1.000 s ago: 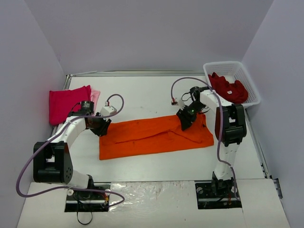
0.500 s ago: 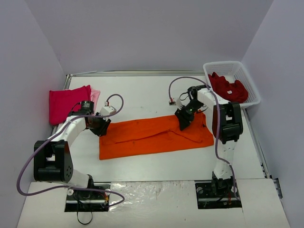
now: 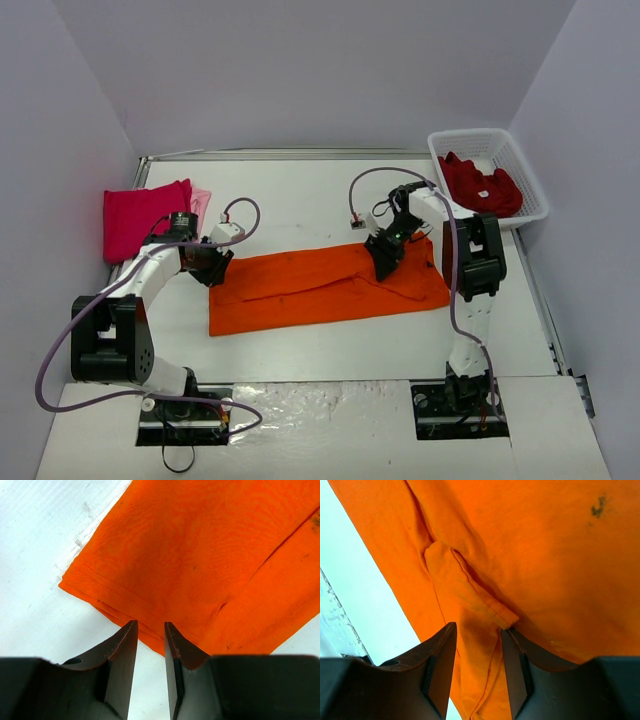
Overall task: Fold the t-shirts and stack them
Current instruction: Fold the other side of the tshirt into a rectangle
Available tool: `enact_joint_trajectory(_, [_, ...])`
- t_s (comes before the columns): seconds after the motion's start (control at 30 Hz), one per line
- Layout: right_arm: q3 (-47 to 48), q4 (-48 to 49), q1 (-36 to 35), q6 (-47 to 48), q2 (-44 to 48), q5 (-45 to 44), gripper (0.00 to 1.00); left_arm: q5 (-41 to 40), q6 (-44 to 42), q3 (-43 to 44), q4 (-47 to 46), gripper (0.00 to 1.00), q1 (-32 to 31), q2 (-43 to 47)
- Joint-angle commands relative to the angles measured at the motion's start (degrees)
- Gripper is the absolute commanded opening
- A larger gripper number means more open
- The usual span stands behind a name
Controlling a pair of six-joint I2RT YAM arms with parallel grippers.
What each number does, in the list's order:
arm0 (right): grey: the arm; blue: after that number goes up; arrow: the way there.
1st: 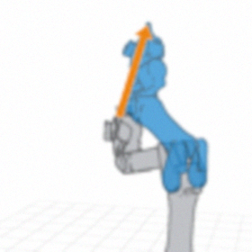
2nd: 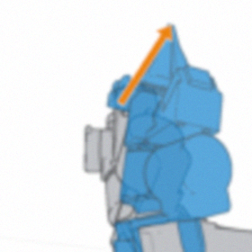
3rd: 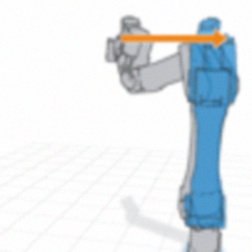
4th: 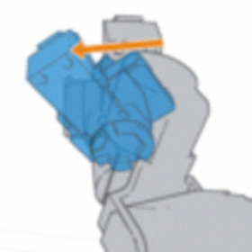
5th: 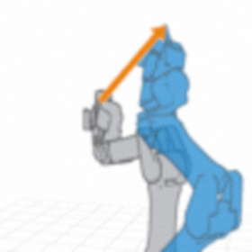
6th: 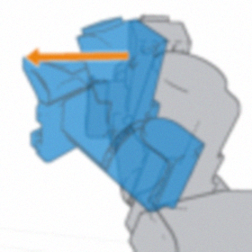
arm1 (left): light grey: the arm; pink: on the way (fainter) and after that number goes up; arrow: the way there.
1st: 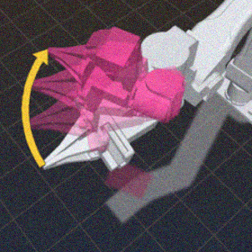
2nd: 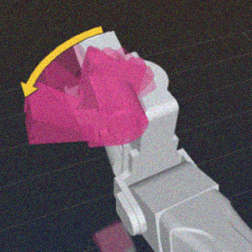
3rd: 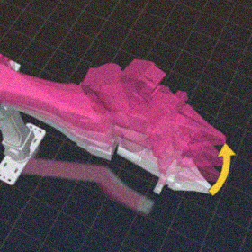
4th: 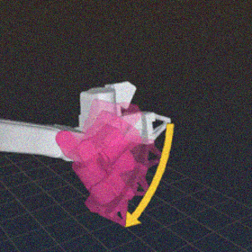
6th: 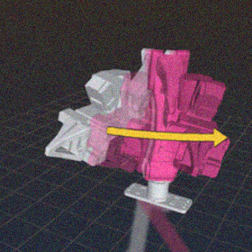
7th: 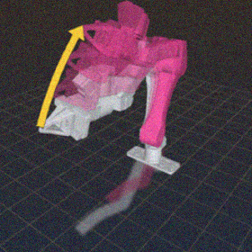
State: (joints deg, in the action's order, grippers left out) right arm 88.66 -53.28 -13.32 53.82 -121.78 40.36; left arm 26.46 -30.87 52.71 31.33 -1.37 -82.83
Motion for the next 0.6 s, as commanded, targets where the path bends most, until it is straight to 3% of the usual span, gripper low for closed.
enact_joint_trajectory(0.0, [0.11,-4.82,-1.09,1.11,0.75,1.3,0.37,0.0,0.37,1.78,-0.22,0.27,0.49,1.0])
enact_joint_trajectory(0.57, [-7.44,-10.35,-6.72,2.6,9.36,-0.1,0.36,0.09,0.81,1.61,-0.57,0.27,0.49,1.27])
